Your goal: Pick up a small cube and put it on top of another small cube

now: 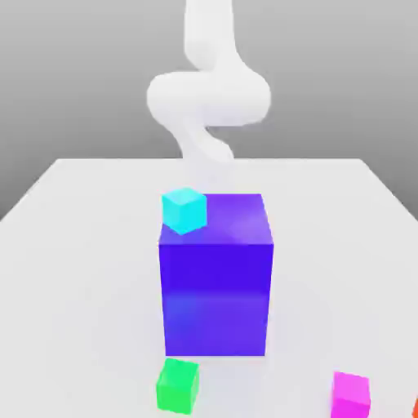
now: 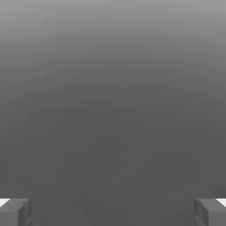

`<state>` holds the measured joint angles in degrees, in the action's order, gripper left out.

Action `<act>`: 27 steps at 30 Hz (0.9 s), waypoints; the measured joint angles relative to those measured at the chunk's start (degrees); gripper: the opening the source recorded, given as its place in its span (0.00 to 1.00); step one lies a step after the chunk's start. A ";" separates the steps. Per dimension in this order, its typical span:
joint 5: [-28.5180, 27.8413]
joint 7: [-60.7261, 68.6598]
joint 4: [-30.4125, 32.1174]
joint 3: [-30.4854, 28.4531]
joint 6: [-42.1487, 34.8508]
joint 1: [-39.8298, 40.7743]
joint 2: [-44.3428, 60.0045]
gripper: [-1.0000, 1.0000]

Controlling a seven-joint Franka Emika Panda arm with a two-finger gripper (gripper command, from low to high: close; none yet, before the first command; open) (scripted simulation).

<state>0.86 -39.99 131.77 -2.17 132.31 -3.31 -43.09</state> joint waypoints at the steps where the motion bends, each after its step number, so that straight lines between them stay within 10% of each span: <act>1: 0.42 2.55 -0.01 -0.93 0.22 -1.41 1.18 0.50; 27: 16.25 68.11 -0.26 -18.30 5.46 -28.25 29.88 0.50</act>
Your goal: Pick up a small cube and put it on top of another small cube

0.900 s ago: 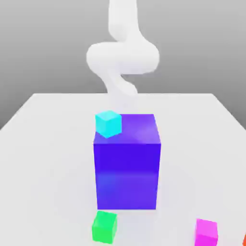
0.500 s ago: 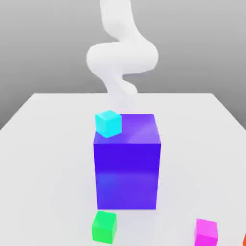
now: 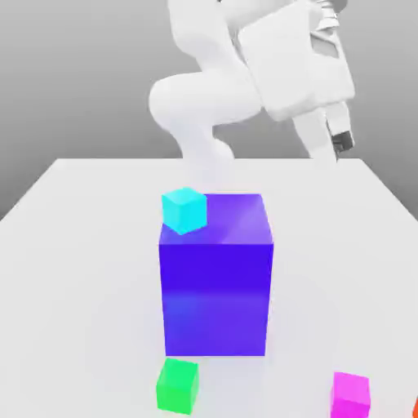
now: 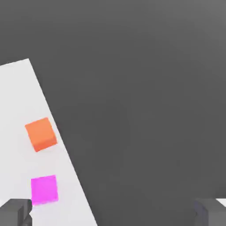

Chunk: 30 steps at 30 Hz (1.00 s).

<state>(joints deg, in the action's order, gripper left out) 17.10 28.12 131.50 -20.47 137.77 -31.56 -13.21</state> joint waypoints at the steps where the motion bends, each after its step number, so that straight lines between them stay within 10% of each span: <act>1: 0.76 2.62 -0.02 -0.19 0.17 -0.55 1.14 0.50; 16: 7.95 38.97 -0.04 0.48 3.61 -5.86 17.16 0.50; 30: 3.64 65.41 0.87 4.48 9.85 -6.37 28.46 0.50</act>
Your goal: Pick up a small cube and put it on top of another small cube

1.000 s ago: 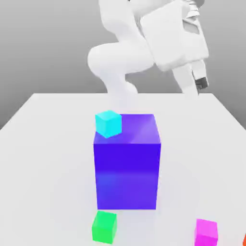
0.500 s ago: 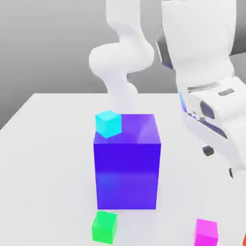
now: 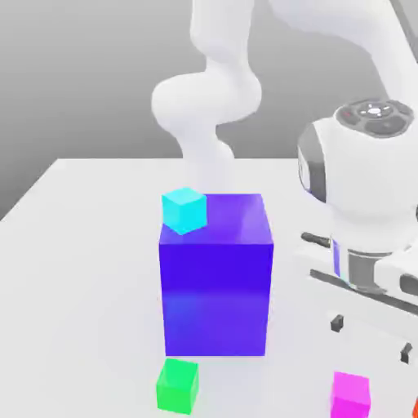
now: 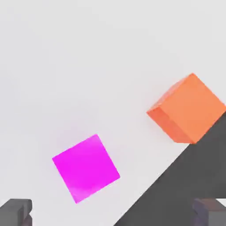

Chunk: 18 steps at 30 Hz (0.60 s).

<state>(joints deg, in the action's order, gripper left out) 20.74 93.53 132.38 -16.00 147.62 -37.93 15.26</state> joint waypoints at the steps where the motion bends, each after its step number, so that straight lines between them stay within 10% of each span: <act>1: -0.80 1.55 0.10 0.20 0.54 -0.07 0.64 0.50; 12: -6.21 14.30 -0.65 3.48 9.76 0.96 11.48 0.50; 13: -5.39 14.97 -1.08 4.45 11.18 1.76 13.37 0.00; 18: -5.38 14.99 -1.08 4.43 11.12 1.74 13.37 0.00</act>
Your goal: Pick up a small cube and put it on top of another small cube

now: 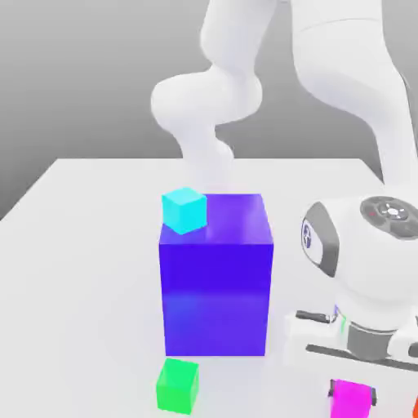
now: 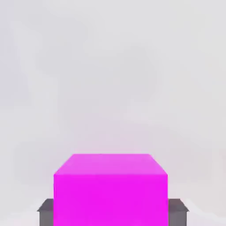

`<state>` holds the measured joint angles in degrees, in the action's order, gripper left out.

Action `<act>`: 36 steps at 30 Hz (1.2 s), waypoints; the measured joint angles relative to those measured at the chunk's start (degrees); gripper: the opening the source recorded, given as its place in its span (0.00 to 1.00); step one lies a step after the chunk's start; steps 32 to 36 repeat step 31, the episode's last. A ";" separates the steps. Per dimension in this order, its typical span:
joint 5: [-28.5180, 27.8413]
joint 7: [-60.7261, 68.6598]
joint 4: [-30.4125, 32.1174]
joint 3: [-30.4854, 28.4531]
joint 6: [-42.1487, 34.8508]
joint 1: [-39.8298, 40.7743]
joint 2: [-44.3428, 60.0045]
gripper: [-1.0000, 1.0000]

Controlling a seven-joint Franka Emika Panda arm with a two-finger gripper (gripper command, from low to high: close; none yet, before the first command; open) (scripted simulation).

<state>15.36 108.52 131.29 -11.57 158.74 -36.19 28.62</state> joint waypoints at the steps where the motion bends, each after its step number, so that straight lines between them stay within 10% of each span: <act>1: 0.44 0.36 -0.22 0.47 0.72 0.38 0.95 0.00; 20: -9.33 -6.97 12.97 -19.30 -8.97 8.18 -22.10 0.00; 29: 2.65 1.67 12.76 -13.56 -0.93 13.64 -12.52 0.00; 30: 3.53 2.32 12.68 -12.93 -0.42 14.12 -11.80 1.00; 36: 3.53 2.32 12.68 -12.94 -0.42 14.12 -11.80 1.00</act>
